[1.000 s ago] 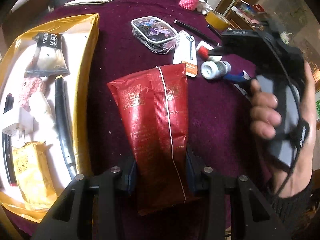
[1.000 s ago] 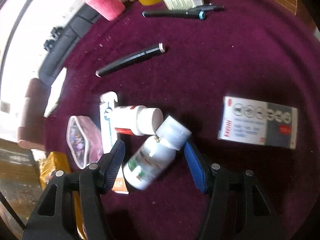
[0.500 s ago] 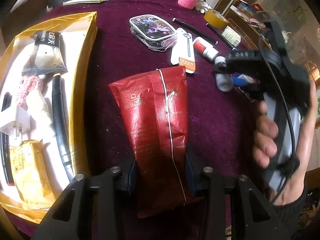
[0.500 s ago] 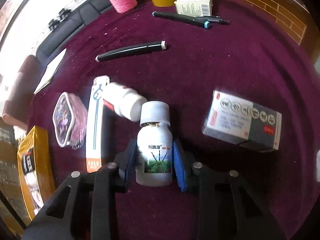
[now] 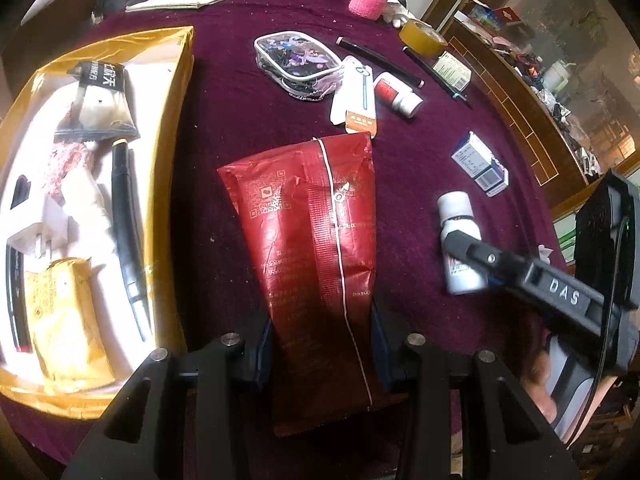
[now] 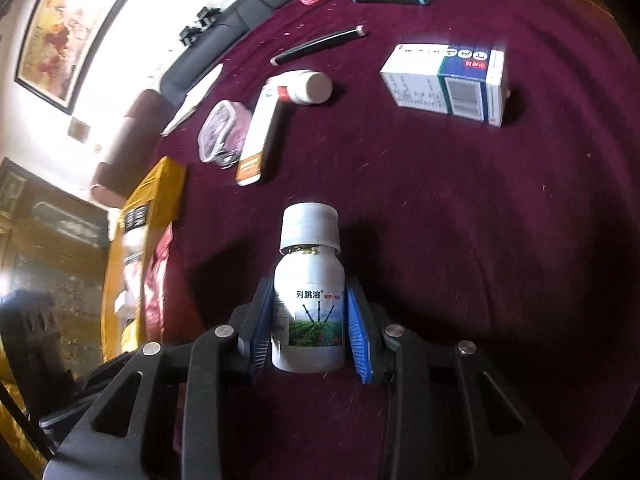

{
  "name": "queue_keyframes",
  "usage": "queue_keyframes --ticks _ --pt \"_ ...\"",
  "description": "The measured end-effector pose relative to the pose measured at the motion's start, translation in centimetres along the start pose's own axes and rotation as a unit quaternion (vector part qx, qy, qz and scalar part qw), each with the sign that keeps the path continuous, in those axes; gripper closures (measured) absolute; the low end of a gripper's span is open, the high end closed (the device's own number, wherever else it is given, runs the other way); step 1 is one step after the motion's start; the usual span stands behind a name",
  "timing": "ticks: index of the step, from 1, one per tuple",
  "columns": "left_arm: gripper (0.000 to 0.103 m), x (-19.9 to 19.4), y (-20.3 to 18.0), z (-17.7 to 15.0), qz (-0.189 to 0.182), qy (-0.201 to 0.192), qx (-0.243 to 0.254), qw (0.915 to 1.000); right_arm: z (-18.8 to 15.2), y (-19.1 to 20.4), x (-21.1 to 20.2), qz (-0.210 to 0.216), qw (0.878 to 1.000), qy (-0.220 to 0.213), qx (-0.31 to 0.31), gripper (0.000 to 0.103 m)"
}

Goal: Organize objects
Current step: 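Carry the red foil bag and green-labelled bottle over the tray with both tools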

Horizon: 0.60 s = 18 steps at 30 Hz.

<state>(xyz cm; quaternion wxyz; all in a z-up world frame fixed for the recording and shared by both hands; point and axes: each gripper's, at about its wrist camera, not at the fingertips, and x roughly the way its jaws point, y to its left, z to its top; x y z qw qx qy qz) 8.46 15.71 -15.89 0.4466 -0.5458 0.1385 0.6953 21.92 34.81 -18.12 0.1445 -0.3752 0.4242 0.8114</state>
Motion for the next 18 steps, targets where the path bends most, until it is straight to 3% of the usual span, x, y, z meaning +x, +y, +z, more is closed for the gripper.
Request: queue_keyframes --ticks 10,18 --pt "0.067 -4.0 0.3 -0.8 0.004 -0.020 -0.005 0.9998 -1.6 4.4 -0.8 0.036 0.998 -0.003 -0.048 0.071" --pt "0.067 -9.6 4.7 0.3 0.025 -0.065 -0.042 0.9967 -1.8 9.0 -0.4 0.065 0.994 0.005 -0.089 0.071"
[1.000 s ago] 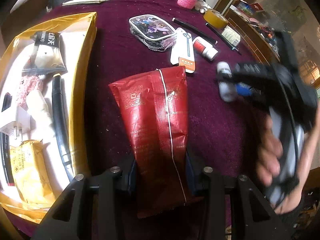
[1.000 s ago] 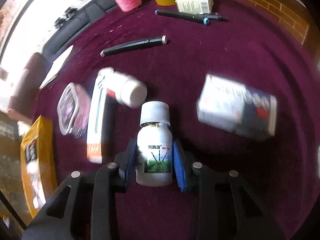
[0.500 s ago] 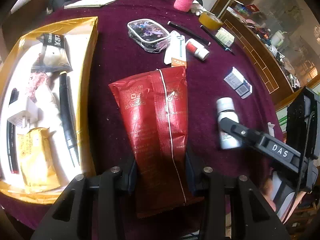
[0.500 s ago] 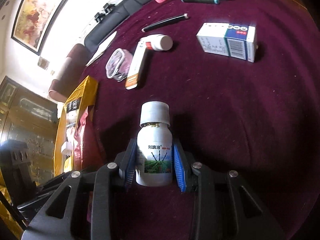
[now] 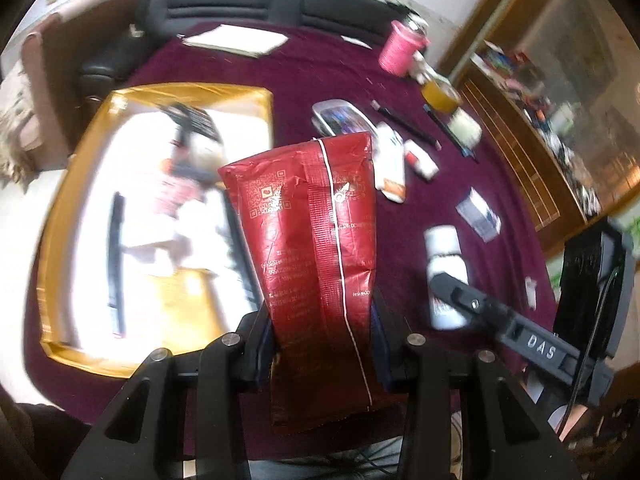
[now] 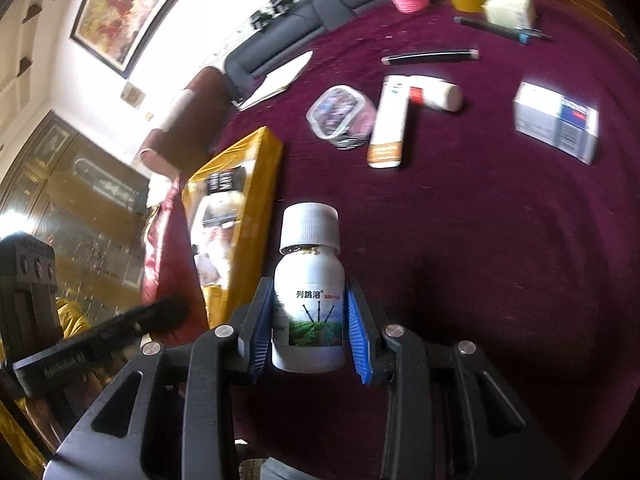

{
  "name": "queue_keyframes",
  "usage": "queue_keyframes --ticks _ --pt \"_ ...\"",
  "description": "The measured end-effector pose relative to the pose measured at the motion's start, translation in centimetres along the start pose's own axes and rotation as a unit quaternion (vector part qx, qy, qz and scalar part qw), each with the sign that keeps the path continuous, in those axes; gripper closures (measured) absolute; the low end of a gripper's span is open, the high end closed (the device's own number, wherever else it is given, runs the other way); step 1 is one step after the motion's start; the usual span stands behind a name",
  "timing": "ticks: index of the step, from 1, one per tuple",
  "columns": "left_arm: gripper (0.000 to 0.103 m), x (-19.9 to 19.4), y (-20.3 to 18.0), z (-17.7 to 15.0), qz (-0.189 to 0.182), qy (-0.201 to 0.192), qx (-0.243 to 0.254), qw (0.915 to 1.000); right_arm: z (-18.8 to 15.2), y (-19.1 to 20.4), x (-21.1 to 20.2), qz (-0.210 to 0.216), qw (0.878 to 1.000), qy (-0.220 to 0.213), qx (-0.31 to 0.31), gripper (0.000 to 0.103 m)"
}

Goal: Organize objects
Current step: 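Carry the red foil bag and green-labelled bottle over the tray with both tools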

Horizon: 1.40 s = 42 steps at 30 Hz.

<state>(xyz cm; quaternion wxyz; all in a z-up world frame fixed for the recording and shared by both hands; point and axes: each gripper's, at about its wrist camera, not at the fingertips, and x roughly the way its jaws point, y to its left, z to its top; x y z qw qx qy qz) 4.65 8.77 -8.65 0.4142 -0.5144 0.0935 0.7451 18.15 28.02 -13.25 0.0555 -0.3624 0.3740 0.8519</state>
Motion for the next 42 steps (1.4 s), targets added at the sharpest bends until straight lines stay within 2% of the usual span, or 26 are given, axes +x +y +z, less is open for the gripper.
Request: queue_keyframes --ticks 4,11,18,25,32,36,42 --pt "0.067 -1.7 3.7 1.7 0.024 -0.021 -0.030 0.9991 0.7 2.7 1.5 0.017 1.000 0.010 -0.023 0.071" --pt "0.067 -1.3 9.3 5.1 0.061 -0.029 -0.068 0.9954 2.5 6.2 5.6 0.025 0.998 0.037 -0.053 0.071" --pt "0.067 1.1 13.9 9.0 0.086 -0.018 -0.085 0.9925 5.1 8.3 10.1 0.012 0.996 0.058 -0.070 0.071" --pt "0.067 5.6 17.6 12.0 0.112 0.013 -0.088 0.9898 8.7 9.0 14.8 -0.016 0.995 0.072 -0.063 0.071" --pt "0.067 8.1 18.7 12.8 0.121 0.038 -0.075 0.9891 10.6 9.9 18.2 -0.035 0.994 0.079 -0.064 0.071" --pt "0.067 9.0 19.0 12.5 0.137 0.056 -0.060 0.9871 10.9 10.8 19.6 -0.053 0.992 0.079 -0.077 0.071" --pt "0.067 9.4 18.3 12.7 0.141 0.079 -0.041 0.9860 11.0 11.4 21.1 -0.077 0.990 0.079 -0.087 0.071"
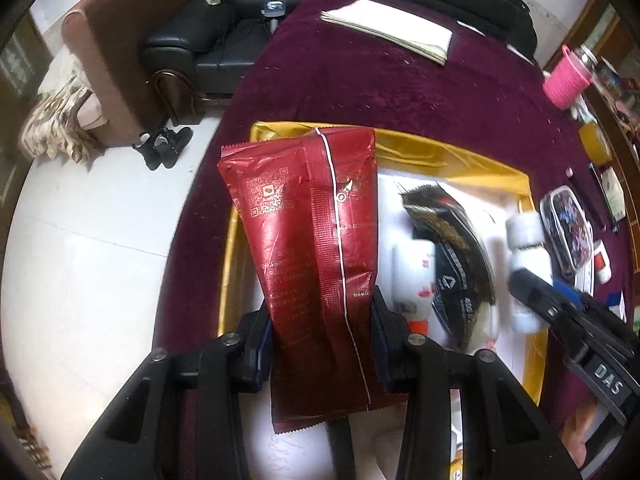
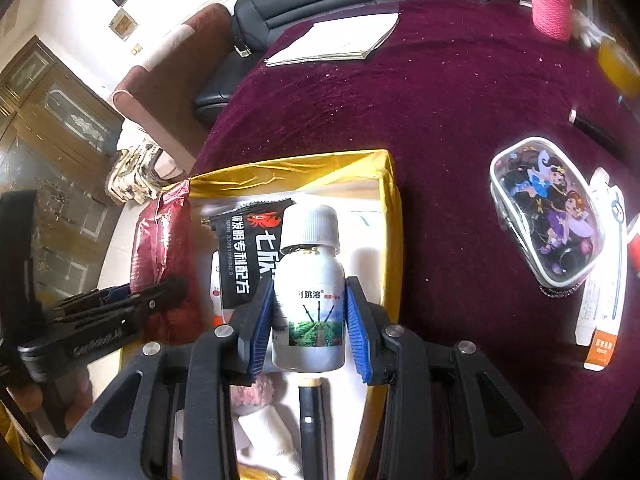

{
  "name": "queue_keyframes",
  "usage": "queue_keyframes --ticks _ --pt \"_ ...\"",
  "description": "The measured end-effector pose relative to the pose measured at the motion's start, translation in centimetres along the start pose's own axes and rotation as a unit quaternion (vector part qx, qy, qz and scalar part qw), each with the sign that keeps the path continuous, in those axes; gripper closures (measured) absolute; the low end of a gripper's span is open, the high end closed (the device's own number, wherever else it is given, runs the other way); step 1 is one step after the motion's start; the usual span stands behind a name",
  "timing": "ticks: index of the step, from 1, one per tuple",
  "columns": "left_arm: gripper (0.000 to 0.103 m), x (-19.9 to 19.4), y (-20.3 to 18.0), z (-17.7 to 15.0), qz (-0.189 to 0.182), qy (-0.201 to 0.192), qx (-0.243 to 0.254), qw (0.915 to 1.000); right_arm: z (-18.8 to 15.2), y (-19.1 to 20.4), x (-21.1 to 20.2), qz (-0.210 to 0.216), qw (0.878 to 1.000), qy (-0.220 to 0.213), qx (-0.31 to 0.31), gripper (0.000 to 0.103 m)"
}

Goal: Organize objects
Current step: 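Carry the red foil bag and green-labelled bottle over the tray with both tools, then open both tools to drop the bag and bottle into the tray, then grasp the white ointment box with the left tool while the right grasps the blue medicine box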

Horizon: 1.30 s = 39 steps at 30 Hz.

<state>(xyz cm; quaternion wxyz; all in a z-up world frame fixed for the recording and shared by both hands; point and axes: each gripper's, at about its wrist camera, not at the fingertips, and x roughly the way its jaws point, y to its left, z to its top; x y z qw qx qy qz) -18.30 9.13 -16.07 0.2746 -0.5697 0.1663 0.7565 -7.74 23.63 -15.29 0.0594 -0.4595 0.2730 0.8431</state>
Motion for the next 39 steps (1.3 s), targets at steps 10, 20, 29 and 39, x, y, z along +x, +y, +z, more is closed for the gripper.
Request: queue_keyframes --ticks 10,20,29,39 --pt "0.063 1.7 -0.1 0.8 -0.026 0.020 0.000 0.9995 0.1 0.2 0.9 -0.009 1.000 0.002 -0.002 0.071" --pt "0.049 -1.4 1.8 -1.4 -0.064 -0.072 -0.073 0.9926 -0.1 -0.3 0.1 0.018 0.999 -0.027 0.014 0.059" --pt "0.042 -8.4 -2.5 -5.6 -0.127 -0.155 -0.066 0.9776 -4.4 -2.0 -7.6 0.098 0.992 -0.077 0.017 0.044" --pt "0.042 -7.7 -18.0 -9.9 -0.206 -0.112 0.061 0.9702 -13.3 -12.5 -15.3 0.067 0.988 -0.129 0.042 0.035"
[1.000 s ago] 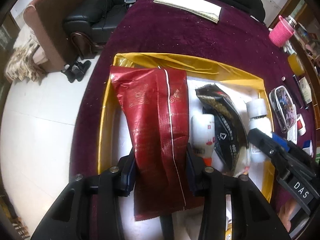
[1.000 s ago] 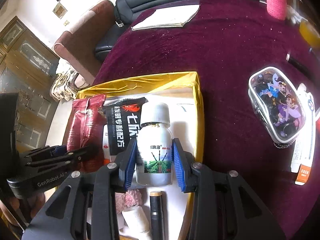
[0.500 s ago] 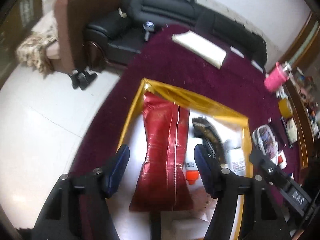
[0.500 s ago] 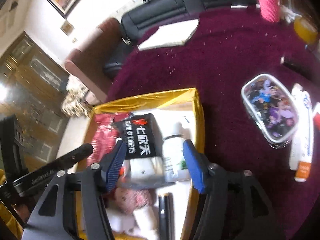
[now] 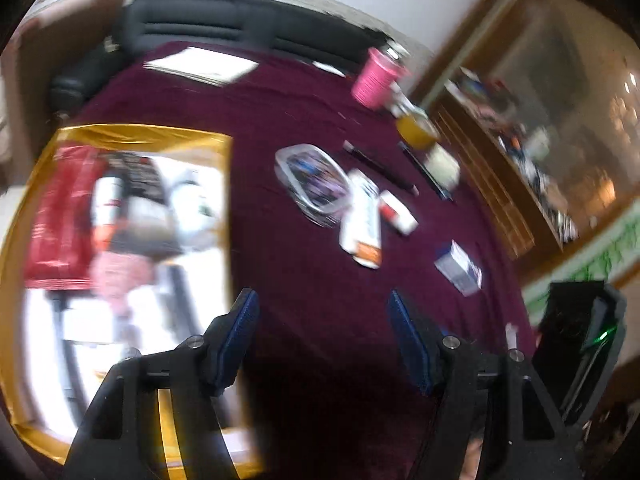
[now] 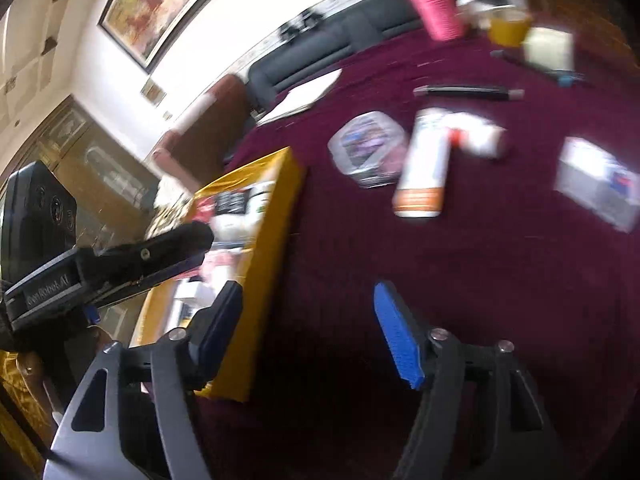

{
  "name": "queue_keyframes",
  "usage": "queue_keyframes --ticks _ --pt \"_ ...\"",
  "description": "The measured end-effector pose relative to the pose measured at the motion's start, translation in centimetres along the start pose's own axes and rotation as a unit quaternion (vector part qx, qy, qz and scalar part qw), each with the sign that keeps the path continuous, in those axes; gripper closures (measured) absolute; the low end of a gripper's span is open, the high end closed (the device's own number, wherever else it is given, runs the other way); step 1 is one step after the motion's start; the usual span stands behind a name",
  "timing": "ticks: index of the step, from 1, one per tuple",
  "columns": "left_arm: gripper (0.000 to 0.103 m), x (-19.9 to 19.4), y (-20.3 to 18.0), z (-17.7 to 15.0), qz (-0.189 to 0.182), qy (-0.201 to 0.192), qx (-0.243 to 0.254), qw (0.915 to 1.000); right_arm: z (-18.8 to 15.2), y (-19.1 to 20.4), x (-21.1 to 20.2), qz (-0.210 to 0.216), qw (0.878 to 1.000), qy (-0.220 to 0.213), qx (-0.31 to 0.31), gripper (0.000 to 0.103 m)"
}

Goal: Organize objects
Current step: 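Grasp the white ointment box with the left tool while the right grasps the blue medicine box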

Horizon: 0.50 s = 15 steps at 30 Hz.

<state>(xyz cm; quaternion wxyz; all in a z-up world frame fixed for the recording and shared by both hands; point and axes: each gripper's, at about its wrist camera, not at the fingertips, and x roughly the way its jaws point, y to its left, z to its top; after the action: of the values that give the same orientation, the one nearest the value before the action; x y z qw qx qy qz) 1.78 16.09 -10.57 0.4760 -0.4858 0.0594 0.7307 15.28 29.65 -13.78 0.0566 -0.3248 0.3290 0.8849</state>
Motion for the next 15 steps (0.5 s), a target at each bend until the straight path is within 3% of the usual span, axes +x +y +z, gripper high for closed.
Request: queue_keyframes --ticks 7,11,15 --pt "0.042 3.5 -4.6 -0.4 0.014 0.033 0.035 0.9988 3.3 -5.7 -5.2 -0.093 0.993 -0.062 -0.040 0.030" --pt "0.042 4.4 -5.7 -0.3 0.018 0.042 0.040 0.9981 5.5 -8.8 -6.6 -0.133 0.987 -0.065 -0.056 0.030" --pt "0.042 5.6 -6.4 0.0 0.028 0.052 0.041 0.9974 7.8 -11.8 -5.5 -0.181 0.979 -0.049 -0.081 0.030"
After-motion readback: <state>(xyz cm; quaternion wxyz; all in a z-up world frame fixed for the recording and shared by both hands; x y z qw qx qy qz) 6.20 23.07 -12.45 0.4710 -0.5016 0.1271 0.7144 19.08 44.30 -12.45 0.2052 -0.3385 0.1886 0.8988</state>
